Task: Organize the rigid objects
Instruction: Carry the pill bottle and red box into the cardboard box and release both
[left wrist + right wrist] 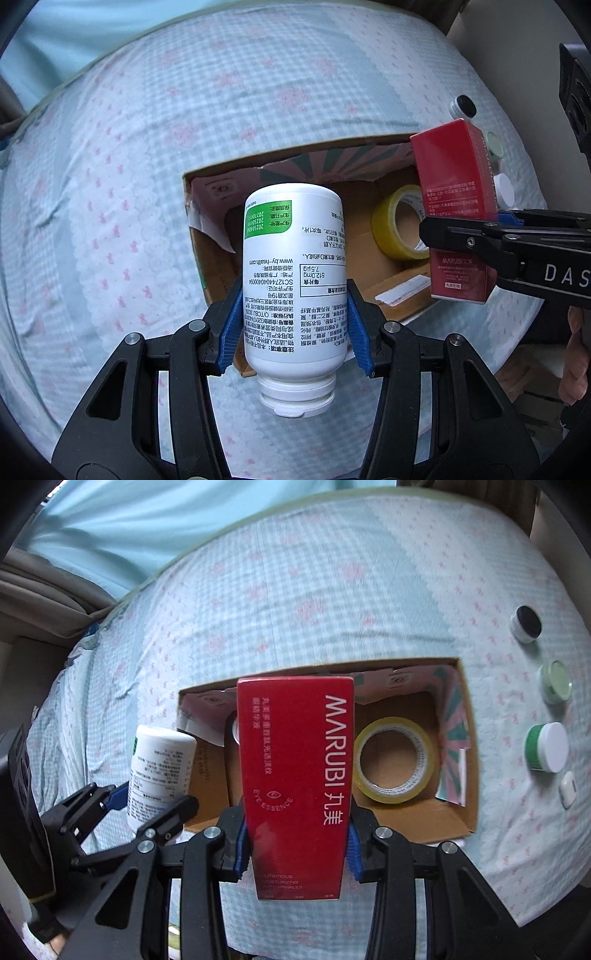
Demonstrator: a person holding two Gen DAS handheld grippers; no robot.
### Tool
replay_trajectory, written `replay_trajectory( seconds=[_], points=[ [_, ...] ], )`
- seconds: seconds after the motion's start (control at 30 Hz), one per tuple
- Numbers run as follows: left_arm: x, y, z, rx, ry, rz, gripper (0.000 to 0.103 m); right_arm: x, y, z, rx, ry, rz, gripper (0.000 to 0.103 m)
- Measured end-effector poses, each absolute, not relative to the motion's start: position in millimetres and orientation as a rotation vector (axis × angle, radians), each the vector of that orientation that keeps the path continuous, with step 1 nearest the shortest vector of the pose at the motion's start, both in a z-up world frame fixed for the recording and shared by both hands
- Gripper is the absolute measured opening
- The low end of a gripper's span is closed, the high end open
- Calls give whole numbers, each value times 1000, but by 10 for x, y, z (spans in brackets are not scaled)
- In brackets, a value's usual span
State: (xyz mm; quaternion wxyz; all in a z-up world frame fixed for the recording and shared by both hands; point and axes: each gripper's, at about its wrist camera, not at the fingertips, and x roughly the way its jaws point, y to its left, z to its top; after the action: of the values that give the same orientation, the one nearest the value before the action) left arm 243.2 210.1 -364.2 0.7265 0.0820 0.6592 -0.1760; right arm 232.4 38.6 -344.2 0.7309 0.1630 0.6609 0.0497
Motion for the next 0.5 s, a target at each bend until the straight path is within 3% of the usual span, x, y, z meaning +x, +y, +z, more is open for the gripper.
replay_trajectory(
  seconds=[0.23, 0.5],
  points=[
    [2540, 2027, -4159, 235, 1532, -417, 46, 2551, 483, -4108, 390, 1564, 109, 37],
    [2601, 1896, -4374, 313, 1562, -454, 46, 2681, 425, -4413, 416, 1627, 98, 38]
  ],
)
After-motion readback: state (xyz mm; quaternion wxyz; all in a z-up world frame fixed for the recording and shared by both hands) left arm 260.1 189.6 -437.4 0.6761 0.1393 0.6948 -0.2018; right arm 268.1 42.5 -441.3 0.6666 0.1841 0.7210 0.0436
